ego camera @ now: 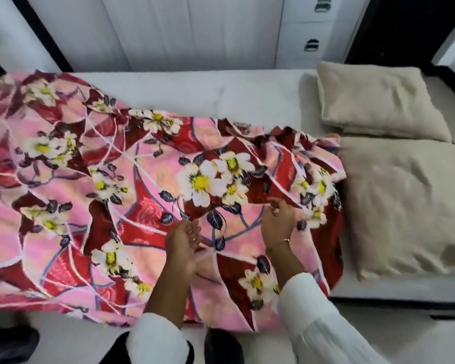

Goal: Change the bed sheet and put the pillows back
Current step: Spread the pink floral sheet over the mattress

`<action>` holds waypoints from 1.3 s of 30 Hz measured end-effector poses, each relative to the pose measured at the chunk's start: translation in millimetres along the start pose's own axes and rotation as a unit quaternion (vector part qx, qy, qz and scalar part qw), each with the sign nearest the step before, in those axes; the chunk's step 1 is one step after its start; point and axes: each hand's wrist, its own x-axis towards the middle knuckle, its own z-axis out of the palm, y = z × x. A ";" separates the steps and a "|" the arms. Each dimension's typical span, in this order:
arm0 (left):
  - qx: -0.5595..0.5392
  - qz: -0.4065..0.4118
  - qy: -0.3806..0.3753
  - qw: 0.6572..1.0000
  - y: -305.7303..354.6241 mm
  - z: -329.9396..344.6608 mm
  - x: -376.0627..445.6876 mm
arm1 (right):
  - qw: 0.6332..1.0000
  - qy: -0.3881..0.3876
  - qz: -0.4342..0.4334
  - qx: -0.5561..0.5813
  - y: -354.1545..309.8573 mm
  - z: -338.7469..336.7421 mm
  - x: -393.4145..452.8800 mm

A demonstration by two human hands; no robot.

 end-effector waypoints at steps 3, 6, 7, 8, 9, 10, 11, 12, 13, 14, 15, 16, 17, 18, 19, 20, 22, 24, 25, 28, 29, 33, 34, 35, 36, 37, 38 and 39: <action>0.004 0.024 0.000 1.000 41.0 31.7 46.4 | 0.998 -0.033 -0.048 0.010 -34.8 51.3 46.6; 0.052 0.066 0.000 0.996 75.3 69.0 102.2 | 0.994 -0.054 -0.089 -0.039 -62.4 102.8 105.6; 0.073 0.081 -0.004 0.994 86.2 81.6 124.9 | 0.992 -0.052 -0.102 -0.055 -70.2 121.6 128.1; 0.106 0.099 -0.003 0.989 95.7 91.9 144.7 | 0.990 -0.057 -0.105 -0.075 -76.7 137.1 147.7; 0.149 0.122 0.002 0.981 106.4 101.4 167.8 | 0.987 -0.074 -0.107 -0.097 -83.7 154.8 167.9; 0.196 0.151 0.004 0.969 116.9 108.2 187.6 | 0.981 -0.102 -0.103 -0.127 -87.0 169.7 186.4; 0.243 0.183 0.006 0.952 126.7 113.1 204.6 | 0.970 -0.124 -0.110 -0.179 -87.9 180.5 202.8; 0.303 0.217 0.014 0.928 139.5 117.9 226.1 | 0.949 -0.141 -0.126 -0.251 -86.1 193.0 223.9; 0.371 0.260 0.024 0.891 152.3 121.4 243.8 | 0.919 -0.155 -0.153 -0.330 -83.9 199.7 241.1; 0.444 0.307 0.027 0.841 166.0 124.5 263.2 | 0.883 -0.175 -0.165 -0.404 -80.2 207.2 258.5; 0.513 0.339 0.011 0.789 178.1 126.5 279.9 | 0.849 -0.204 -0.153 -0.462 -78.4 209.7 269.4; 0.572 0.344 -0.026 0.744 187.6 128.8 292.5 | 0.821 -0.237 -0.114 -0.506 -75.8 211.5 275.4; 0.632 0.318 -0.074 0.702 194.8 132.0 307.5 | 0.797 -0.260 -0.077 -0.540 -75.7 214.5 278.8; 0.701 0.275 -0.121 0.647 199.7 135.9 317.4 | 0.772 -0.272 -0.060 -0.572 -74.7 218.1 276.8; 0.769 0.236 -0.150 0.575 200.9 141.2 325.2 | 0.753 -0.274 -0.058 -0.595 -75.0 221.7 273.0; 0.823 0.211 -0.161 0.502 199.1 145.2 330.6 | 0.748 -0.274 -0.050 -0.603 -74.1 225.8 270.6; 0.880 0.183 -0.142 0.414 196.4 156.5 334.9 | 0.772 -0.282 -0.024 -0.569 -73.6 229.8 273.4; 0.889 0.213 -0.105 0.392 197.4 170.1 336.0 | 0.787 -0.299 -0.023 -0.539 -79.1 224.8 286.2; 0.890 0.236 -0.083 0.382 199.6 179.2 335.4 | 0.793 -0.298 -0.024 -0.531 -84.2 220.8 294.9; 0.885 0.258 -0.054 0.383 207.4 209.3 333.9 | 0.828 -0.285 0.000 -0.484 -98.7 211.2 324.9; 0.879 0.249 -0.056 0.402 209.9 223.1 334.8 | 0.857 -0.269 0.024 -0.438 -106.1 209.1 336.4; 0.788 0.266 -0.039 0.555 222.6 274.0 346.6 | 0.959 -0.172 0.144 -0.175 -135.6 219.7 383.7; 0.757 0.285 -0.025 0.588 229.0 289.7 354.0 | 0.968 -0.148 0.137 -0.146 -148.6 224.6 400.8; 0.726 0.301 -0.016 0.618 235.7 305.2 361.4 | 0.977 -0.120 0.120 -0.132 -159.8 229.7 418.3; 0.691 0.316 -0.010 0.650 242.4 320.4 368.0 | 0.981 -0.094 0.101 -0.137 -171.8 233.3 434.9; 0.651 0.329 -0.007 0.685 250.0 339.1 376.3 | 0.981 -0.075 0.079 -0.159 -186.5 235.0 454.5; 0.613 0.335 -0.005 0.716 257.9 356.4 383.3 | 0.978 -0.063 0.057 -0.192 -201.9 234.7 470.9; 0.581 0.339 -0.002 0.740 267.2 375.1 390.5 | 0.973 -0.051 0.026 -0.222 -218.5 233.7 488.5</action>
